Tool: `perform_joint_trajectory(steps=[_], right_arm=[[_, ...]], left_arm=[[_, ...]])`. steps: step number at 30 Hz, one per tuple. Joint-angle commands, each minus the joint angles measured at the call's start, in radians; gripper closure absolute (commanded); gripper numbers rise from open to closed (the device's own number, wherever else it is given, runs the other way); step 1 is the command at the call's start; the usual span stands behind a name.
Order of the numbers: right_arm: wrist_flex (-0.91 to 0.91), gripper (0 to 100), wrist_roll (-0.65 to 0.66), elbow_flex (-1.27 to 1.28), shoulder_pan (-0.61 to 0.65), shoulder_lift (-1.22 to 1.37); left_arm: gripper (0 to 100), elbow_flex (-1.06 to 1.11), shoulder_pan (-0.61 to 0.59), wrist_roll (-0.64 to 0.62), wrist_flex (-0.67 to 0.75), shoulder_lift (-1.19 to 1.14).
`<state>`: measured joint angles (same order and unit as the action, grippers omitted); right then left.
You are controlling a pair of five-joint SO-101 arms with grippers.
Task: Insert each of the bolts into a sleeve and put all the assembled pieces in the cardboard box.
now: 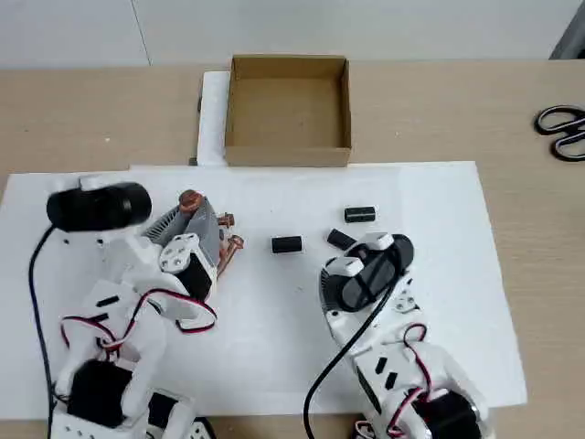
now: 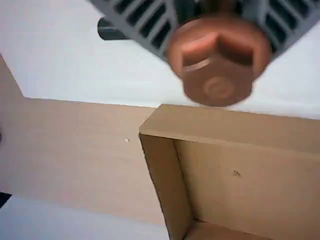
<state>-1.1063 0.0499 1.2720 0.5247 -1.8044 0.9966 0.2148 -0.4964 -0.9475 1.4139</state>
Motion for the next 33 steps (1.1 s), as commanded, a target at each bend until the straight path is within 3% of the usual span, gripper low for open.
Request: perform_joint_trajectory(steps=[1, 12, 25, 33], right_arm=[[0.097, 99.6, 0.048, 0.032, 0.071, -0.007], [0.446, 99.6, 0.123, 0.245, 0.209, -0.008], [0.456, 99.6, 0.117, 0.267, 0.219, -0.010], [0.456, 99.6, 0.120, 0.244, 0.295, -0.008]], left_arm=[[99, 0.070, 0.035, -0.006, 0.084, 0.095], [99, 0.300, 0.170, 0.000, 0.215, 0.362], [99, 0.325, 0.181, -0.006, 0.236, 0.400], [99, 0.325, 0.241, -0.002, 0.235, 0.400]])
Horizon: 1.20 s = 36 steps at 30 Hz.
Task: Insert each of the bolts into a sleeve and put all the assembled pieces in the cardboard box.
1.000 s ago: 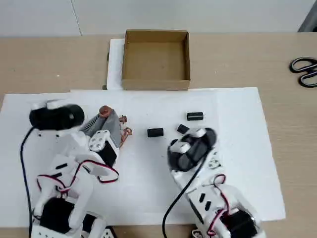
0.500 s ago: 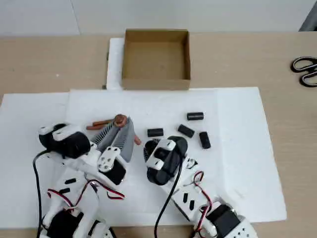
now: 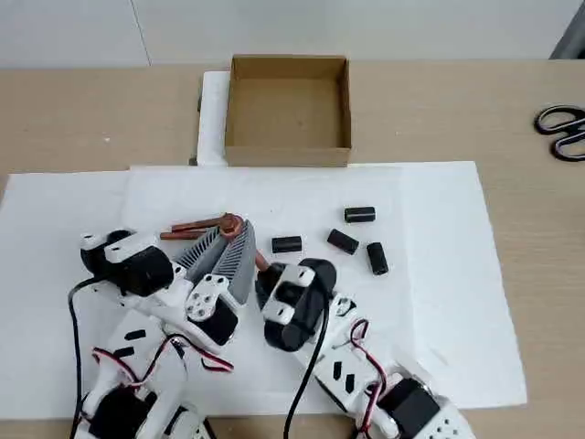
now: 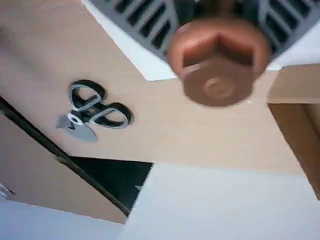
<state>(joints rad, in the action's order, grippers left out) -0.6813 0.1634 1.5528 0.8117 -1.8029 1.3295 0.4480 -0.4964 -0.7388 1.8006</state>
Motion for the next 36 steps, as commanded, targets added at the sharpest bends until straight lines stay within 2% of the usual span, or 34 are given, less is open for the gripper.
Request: perform_joint_trajectory(steps=[1, 36], right_arm=[[0.031, 99.6, 0.008, -0.037, 0.007, -0.010], [0.031, 99.6, 0.009, -0.107, -0.033, -0.010]], left_arm=[[99, -0.008, 0.006, -0.002, 0.025, 0.014], [99, 0.015, 0.012, -0.002, 0.018, 0.014]])
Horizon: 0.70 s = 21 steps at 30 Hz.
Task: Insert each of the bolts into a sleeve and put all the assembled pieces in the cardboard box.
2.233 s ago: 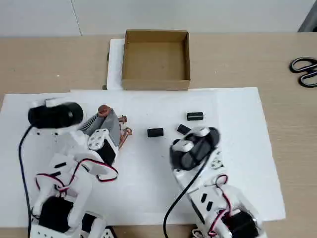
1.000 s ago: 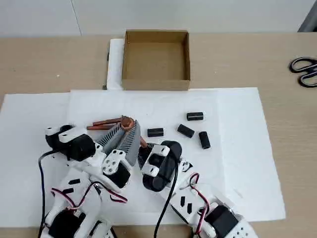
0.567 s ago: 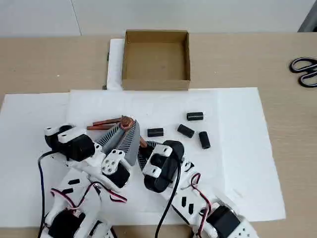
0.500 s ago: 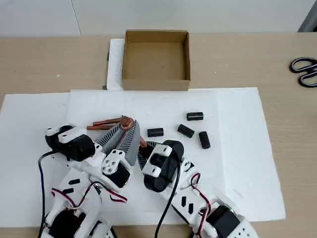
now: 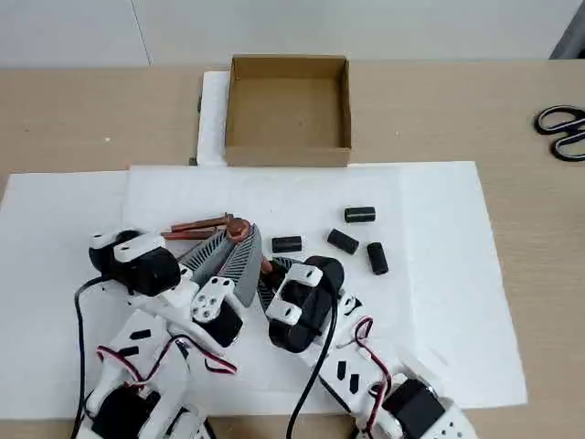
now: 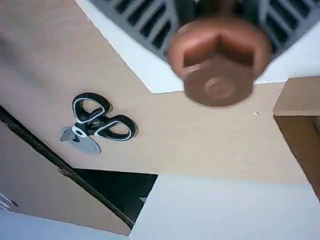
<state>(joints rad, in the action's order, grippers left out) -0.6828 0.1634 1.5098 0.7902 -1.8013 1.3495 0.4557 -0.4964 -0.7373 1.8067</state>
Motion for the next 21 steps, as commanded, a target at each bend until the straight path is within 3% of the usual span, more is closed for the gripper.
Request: perform_joint_trajectory(steps=[1, 14, 21], right_arm=[[0.033, 99.6, 0.009, -0.066, -0.012, -0.012], [0.033, 99.6, 0.011, -0.097, -0.012, -0.010], [0.035, 99.6, 0.052, -0.110, -0.012, -0.012]], left_arm=[[99, -0.005, 0.008, -0.003, 0.006, 0.008], [99, -0.004, 0.178, 0.006, -0.282, 0.008], [99, 0.044, 0.192, 0.196, -0.315, 0.008]])
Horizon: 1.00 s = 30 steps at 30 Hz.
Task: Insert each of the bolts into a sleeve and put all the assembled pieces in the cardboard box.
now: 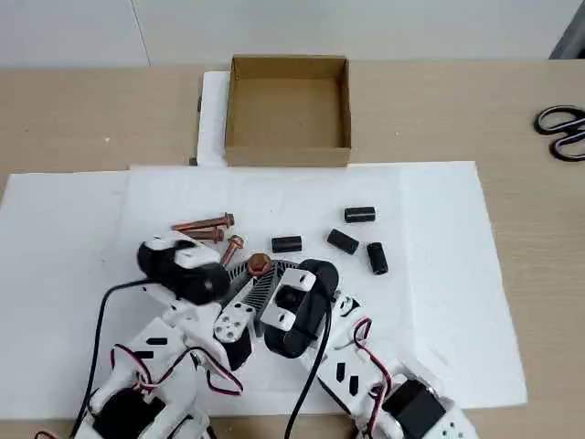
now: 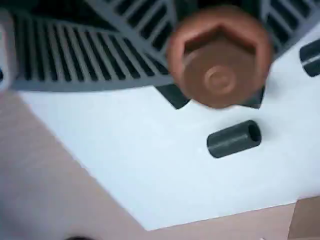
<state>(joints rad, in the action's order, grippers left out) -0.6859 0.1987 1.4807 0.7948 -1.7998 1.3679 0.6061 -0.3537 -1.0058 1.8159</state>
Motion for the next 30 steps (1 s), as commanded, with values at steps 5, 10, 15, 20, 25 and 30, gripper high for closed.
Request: perform_joint_trajectory(steps=[5, 10, 15, 20, 25, 30], right_arm=[[0.036, 99.6, 0.015, -0.081, -0.016, -0.013], [0.031, 99.6, 0.015, -0.080, -0.016, -0.013], [0.030, 99.6, 0.014, -0.075, -0.016, -0.013], [0.028, 99.6, 0.014, -0.063, -0.016, -0.013], [0.028, 99.6, 0.014, -0.052, -0.018, -0.013], [0.028, 99.6, 0.014, -0.034, -0.019, -0.013]], left_arm=[[97, 0.025, 0.040, 0.055, -0.046, -0.002], [81, 0.025, 0.005, 0.055, -0.071, -0.003], [80, 0.025, -0.052, 0.071, -0.103, -0.003], [80, 0.024, -0.106, 0.100, -0.074, -0.003], [80, -0.004, -0.123, 0.118, -0.035, -0.003], [82, -0.081, -0.126, 0.120, 0.052, -0.003]])
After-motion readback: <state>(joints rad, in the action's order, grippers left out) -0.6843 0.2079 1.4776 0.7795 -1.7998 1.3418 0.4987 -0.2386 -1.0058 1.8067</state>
